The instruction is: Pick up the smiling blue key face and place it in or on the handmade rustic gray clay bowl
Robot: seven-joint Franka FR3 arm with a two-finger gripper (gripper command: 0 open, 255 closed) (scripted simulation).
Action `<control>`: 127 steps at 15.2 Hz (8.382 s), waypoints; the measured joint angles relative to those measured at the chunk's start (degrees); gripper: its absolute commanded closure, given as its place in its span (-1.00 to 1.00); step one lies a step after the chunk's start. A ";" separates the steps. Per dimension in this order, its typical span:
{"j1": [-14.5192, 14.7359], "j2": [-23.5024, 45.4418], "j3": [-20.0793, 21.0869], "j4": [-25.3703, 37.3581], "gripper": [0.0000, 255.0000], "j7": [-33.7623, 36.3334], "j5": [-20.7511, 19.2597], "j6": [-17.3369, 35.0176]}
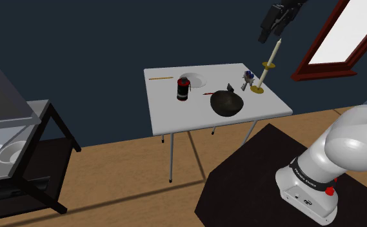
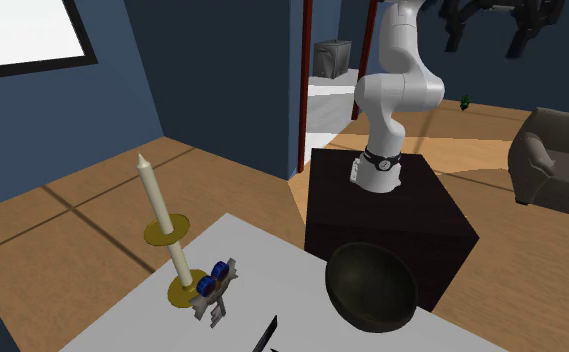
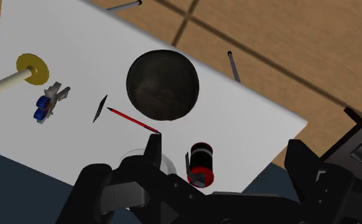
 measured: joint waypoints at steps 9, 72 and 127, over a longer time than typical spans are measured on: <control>-2.95 8.90 -5.33 -1.01 -1.00 -2.43 -1.81 7.40; -21.55 79.75 -21.68 34.12 1.00 -20.87 13.70 26.33; -3.33 33.59 -13.00 4.20 1.00 10.20 2.45 12.41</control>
